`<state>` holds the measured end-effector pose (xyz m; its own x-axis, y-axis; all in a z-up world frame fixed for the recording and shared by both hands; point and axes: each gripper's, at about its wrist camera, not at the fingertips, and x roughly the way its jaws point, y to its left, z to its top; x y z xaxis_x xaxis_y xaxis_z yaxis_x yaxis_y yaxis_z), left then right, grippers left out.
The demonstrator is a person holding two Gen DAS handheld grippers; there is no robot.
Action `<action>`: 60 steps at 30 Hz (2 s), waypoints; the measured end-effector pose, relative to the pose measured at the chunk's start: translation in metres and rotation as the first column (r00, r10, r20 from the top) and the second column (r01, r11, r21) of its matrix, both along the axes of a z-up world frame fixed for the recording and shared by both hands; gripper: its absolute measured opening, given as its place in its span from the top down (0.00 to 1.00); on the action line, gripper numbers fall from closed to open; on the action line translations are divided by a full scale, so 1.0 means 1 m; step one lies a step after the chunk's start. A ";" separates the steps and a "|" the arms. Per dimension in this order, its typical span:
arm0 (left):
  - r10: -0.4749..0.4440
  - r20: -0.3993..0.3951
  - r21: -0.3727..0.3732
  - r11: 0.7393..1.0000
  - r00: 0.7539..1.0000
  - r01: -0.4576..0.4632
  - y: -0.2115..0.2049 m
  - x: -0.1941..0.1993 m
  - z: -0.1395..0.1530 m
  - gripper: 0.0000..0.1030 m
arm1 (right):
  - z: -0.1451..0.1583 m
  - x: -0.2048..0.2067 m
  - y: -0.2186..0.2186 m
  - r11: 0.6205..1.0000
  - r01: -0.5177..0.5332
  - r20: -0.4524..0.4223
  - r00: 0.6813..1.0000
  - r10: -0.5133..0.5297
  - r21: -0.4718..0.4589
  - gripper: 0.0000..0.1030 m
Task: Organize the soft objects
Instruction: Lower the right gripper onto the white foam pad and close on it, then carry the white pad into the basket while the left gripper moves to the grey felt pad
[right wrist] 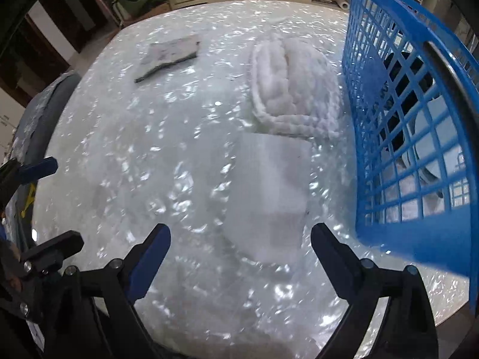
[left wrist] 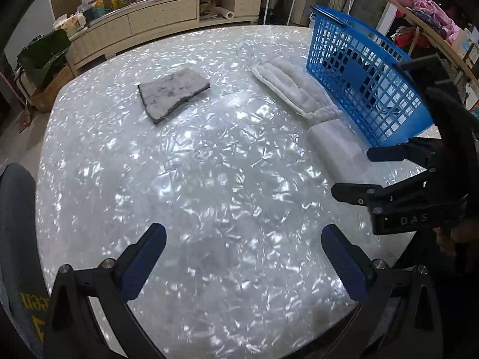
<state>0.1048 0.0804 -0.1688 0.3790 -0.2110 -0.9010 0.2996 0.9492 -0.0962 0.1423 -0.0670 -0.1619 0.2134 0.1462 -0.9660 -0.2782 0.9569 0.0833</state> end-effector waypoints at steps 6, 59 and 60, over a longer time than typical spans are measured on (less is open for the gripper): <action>-0.070 0.037 0.037 0.997 0.997 0.068 -0.010 0.009 -0.007 0.00 | -0.014 0.007 -0.001 1.000 0.005 -0.020 1.000 -0.006 -0.030 0.18; -0.157 0.106 0.017 0.988 0.982 0.157 0.087 0.173 0.015 0.00 | 0.131 -0.002 -0.033 0.995 -0.081 0.234 0.970 0.067 0.050 0.53; -0.159 0.098 0.029 0.987 0.982 0.157 0.087 0.179 0.012 0.00 | 0.132 -0.002 -0.040 0.997 -0.070 0.238 0.970 0.058 0.042 0.53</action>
<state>0.2836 0.1673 -0.1570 0.4305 -0.2566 -0.8654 0.4526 0.8908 -0.0390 0.1407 -0.1073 -0.0295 0.4234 0.2140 -0.8803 -0.3564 0.9327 0.0553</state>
